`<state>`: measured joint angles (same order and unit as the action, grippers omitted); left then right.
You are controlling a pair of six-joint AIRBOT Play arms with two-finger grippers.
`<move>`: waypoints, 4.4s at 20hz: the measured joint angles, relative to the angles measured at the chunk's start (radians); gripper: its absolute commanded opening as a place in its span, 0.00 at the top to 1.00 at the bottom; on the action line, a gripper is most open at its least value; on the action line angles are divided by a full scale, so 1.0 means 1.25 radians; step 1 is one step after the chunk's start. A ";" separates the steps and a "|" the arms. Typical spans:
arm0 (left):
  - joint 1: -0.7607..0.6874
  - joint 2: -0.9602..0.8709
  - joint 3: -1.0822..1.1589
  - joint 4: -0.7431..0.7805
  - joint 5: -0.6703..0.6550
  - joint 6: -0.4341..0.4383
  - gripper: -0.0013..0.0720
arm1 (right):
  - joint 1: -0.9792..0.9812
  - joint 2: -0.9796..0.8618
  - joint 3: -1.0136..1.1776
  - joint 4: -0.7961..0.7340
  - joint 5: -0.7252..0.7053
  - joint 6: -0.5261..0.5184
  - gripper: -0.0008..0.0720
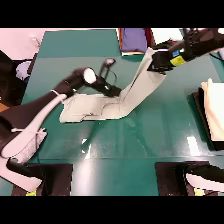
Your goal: Fold the shirts.
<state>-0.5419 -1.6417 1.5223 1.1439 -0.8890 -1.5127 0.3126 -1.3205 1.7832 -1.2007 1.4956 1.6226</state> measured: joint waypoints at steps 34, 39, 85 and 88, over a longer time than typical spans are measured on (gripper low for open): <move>0.376 0.473 0.012 0.298 -0.217 0.002 0.95 | 0.186 -0.267 -0.185 -0.077 -0.248 0.097 0.03; 0.376 0.473 0.012 0.290 -0.221 0.002 0.95 | 0.175 -0.309 -0.271 0.054 -0.338 0.117 0.03; 0.180 0.473 0.012 0.144 -0.258 -0.026 0.95 | -0.836 -0.023 0.045 0.038 -0.322 -0.112 0.97; 0.180 0.473 0.012 0.143 -0.274 -0.025 0.95 | -0.865 -0.020 0.076 0.038 -0.266 -0.115 0.97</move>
<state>-0.3164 -1.0508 1.5372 1.3231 -1.2320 -1.5444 -0.7689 -1.3460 1.8778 -1.1538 1.1629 1.4788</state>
